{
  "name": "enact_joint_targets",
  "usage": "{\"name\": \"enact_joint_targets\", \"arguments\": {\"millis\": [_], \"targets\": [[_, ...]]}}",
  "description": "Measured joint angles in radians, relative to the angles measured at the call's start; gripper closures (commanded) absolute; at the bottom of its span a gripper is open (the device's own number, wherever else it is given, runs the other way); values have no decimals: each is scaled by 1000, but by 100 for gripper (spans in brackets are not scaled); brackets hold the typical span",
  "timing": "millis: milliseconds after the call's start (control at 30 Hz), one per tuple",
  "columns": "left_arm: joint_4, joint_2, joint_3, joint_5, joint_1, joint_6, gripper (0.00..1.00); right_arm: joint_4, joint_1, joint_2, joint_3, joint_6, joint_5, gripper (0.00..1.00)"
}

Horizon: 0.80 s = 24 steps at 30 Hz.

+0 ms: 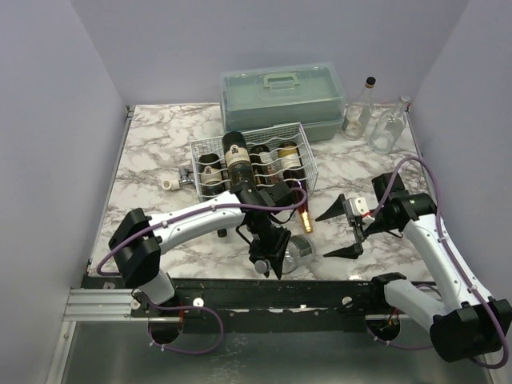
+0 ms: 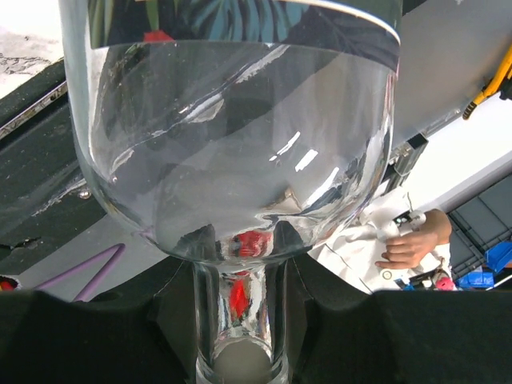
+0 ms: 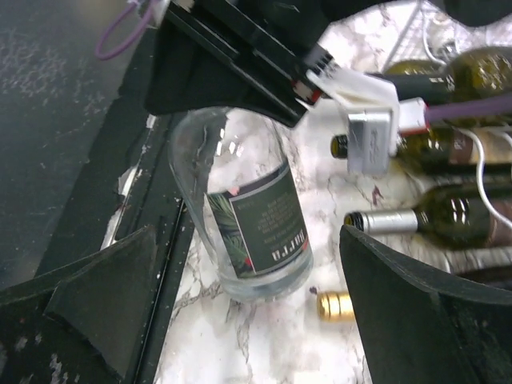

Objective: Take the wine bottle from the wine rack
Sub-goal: Place the wine bottle at the center of the board.

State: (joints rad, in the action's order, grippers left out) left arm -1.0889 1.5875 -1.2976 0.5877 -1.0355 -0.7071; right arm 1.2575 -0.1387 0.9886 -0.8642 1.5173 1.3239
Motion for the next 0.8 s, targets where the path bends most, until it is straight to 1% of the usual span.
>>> {"name": "enact_joint_targets", "arguments": {"millis": [133,267,333,633,667,800], "targets": [[2,21,-6,0,0,-11,100,-160,-112,-20,28,-150,-18,0],[5,29,-22,6,6,-19,100,-380,-250,-69,119,-354,-76,0],[8,30,-31,15,11,-27,100,-455,-304,-64,146,-427,-101,0],[11,39,-36,36,33,-40,97,-702,-421,-24,195,-616,-247,1],[11,42,-37,38,35,-41,93,-721,-433,-18,201,-631,-267,0],[9,59,-43,47,39,-45,84,-770,-470,2,219,-658,-328,1]]}}
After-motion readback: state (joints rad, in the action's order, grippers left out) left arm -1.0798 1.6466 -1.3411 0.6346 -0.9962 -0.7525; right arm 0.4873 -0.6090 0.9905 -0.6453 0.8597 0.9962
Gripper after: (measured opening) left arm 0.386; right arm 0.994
